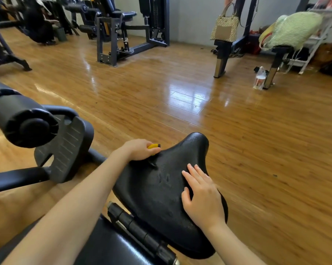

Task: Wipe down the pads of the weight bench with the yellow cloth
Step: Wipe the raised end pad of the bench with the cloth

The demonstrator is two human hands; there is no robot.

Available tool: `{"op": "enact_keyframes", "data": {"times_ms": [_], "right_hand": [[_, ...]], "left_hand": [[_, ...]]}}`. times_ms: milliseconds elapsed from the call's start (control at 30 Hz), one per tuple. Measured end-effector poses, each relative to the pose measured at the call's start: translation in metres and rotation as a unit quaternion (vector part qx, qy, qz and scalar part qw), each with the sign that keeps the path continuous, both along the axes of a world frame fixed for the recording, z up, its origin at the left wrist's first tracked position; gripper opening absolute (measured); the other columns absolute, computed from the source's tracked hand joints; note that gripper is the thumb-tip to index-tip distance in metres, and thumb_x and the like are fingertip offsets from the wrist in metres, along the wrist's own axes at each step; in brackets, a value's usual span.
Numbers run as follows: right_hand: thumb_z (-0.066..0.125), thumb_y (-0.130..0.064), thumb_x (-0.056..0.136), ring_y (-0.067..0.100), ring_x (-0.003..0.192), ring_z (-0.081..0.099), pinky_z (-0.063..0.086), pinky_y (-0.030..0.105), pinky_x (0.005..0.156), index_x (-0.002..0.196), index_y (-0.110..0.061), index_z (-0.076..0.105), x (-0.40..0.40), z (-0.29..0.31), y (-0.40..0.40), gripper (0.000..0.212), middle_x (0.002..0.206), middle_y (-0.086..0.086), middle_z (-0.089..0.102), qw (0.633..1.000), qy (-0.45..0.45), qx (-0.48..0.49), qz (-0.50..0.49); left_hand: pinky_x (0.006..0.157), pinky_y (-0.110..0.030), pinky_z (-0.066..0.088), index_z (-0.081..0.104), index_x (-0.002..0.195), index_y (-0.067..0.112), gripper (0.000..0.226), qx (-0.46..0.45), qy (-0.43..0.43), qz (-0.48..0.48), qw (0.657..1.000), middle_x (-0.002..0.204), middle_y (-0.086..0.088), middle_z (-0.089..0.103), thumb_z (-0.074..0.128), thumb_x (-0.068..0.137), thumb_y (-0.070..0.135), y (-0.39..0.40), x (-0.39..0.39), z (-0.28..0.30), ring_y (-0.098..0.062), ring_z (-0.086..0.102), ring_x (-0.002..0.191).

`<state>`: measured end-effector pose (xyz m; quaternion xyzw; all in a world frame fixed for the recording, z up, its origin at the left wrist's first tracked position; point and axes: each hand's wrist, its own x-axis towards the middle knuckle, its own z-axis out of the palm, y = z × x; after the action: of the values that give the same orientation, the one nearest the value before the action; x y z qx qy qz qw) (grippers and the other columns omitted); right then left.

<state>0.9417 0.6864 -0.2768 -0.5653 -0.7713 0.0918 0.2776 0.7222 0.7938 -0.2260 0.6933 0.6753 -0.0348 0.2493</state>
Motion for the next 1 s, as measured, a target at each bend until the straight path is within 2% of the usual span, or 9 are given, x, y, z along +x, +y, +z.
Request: {"op": "enact_keyframes", "data": {"times_ms": [167, 300, 400, 467, 567, 700, 767, 867, 1000], "right_hand": [[0.054, -0.023, 0.073, 0.016, 0.124, 0.05, 0.029, 0.036, 0.103, 0.118, -0.02, 0.062, -0.001, -0.002, 0.0, 0.045, 0.129, -0.002, 0.058, 1.0, -0.006, 0.013, -0.01], [0.054, -0.025, 0.073, 0.014, 0.123, 0.05, 0.029, 0.033, 0.103, 0.117, -0.022, 0.062, -0.002, -0.001, 0.002, 0.045, 0.128, -0.004, 0.058, 1.0, -0.021, 0.015, -0.014], [0.054, -0.025, 0.073, 0.013, 0.124, 0.049, 0.03, 0.032, 0.103, 0.117, -0.022, 0.062, -0.004, 0.001, 0.001, 0.045, 0.128, -0.004, 0.058, 1.0, -0.017, 0.012, -0.014], [0.054, -0.024, 0.073, 0.013, 0.125, 0.049, 0.029, 0.033, 0.104, 0.118, -0.022, 0.061, -0.004, 0.001, 0.002, 0.045, 0.129, -0.004, 0.057, 1.0, -0.015, 0.013, -0.012], [0.052, -0.024, 0.076, 0.013, 0.129, 0.044, 0.025, 0.033, 0.107, 0.121, -0.022, 0.059, 0.001, 0.0, 0.004, 0.046, 0.133, -0.005, 0.054, 1.0, -0.011, 0.004, -0.007], [0.049, -0.025, 0.078, 0.014, 0.132, 0.039, 0.028, 0.035, 0.108, 0.124, -0.022, 0.057, 0.002, 0.0, 0.004, 0.046, 0.138, -0.003, 0.049, 1.0, -0.001, 0.002, -0.022], [0.05, -0.025, 0.077, 0.015, 0.132, 0.04, 0.031, 0.037, 0.106, 0.123, -0.021, 0.058, 0.001, 0.0, 0.002, 0.046, 0.137, -0.001, 0.05, 0.999, 0.008, 0.005, -0.031], [0.052, -0.025, 0.075, 0.019, 0.129, 0.045, 0.036, 0.038, 0.102, 0.121, -0.018, 0.059, -0.001, -0.003, 0.0, 0.047, 0.134, 0.002, 0.053, 0.999, 0.007, 0.014, -0.052], [0.055, -0.029, 0.071, 0.024, 0.12, 0.054, 0.045, 0.038, 0.093, 0.119, -0.012, 0.06, -0.005, -0.004, 0.001, 0.051, 0.128, 0.006, 0.059, 0.993, -0.02, 0.005, -0.12]], "left_hand": [[0.079, -0.03, 0.037, 0.058, 0.089, 0.022, 0.041, 0.002, 0.03, 0.009, 1.0, 0.095, -0.003, 0.057, 0.032, 0.093, 0.053, 0.018, 0.031, 0.001, -0.024, 0.055, 0.097], [0.085, -0.035, 0.04, 0.063, 0.099, 0.008, 0.051, 0.014, -0.103, 0.024, 0.994, 0.106, -0.014, 0.063, 0.032, 0.095, 0.048, 0.038, 0.068, 0.0, -0.029, 0.057, 0.101], [0.071, -0.032, 0.036, 0.063, 0.092, 0.002, 0.051, 0.062, -0.199, 0.04, 0.977, 0.082, -0.012, 0.059, 0.033, 0.096, 0.043, 0.046, 0.085, 0.0, -0.025, 0.054, 0.082], [0.066, -0.029, 0.036, 0.059, 0.078, 0.015, 0.041, 0.081, -0.229, 0.025, 0.97, 0.073, 0.0, 0.054, 0.035, 0.095, 0.043, 0.046, 0.083, -0.004, -0.019, 0.05, 0.075], [0.073, -0.027, 0.039, 0.057, 0.082, 0.025, 0.03, 0.072, -0.203, -0.019, 0.976, 0.083, 0.006, 0.058, 0.038, 0.093, 0.046, 0.039, 0.071, -0.009, -0.015, 0.053, 0.083], [0.079, -0.032, 0.041, 0.064, 0.1, 0.016, 0.049, 0.027, -0.093, -0.027, 0.995, 0.092, -0.003, 0.064, 0.036, 0.09, 0.056, 0.029, 0.047, -0.004, -0.02, 0.056, 0.086], [0.071, -0.031, 0.041, 0.065, 0.095, 0.014, 0.052, 0.025, -0.085, -0.01, 0.996, 0.081, -0.002, 0.064, 0.038, 0.088, 0.059, 0.023, 0.036, -0.004, -0.018, 0.056, 0.075], [0.064, -0.029, 0.038, 0.067, 0.087, 0.018, 0.042, 0.028, -0.166, 0.044, 0.985, 0.07, 0.004, 0.059, 0.046, 0.087, 0.054, 0.014, 0.029, -0.009, -0.013, 0.052, 0.067], [0.063, -0.028, 0.033, 0.052, 0.056, 0.023, 0.039, 0.083, -0.227, 0.096, 0.966, 0.054, 0.007, 0.047, 0.05, 0.089, 0.044, 0.025, 0.058, -0.012, -0.016, 0.044, 0.06]]}}
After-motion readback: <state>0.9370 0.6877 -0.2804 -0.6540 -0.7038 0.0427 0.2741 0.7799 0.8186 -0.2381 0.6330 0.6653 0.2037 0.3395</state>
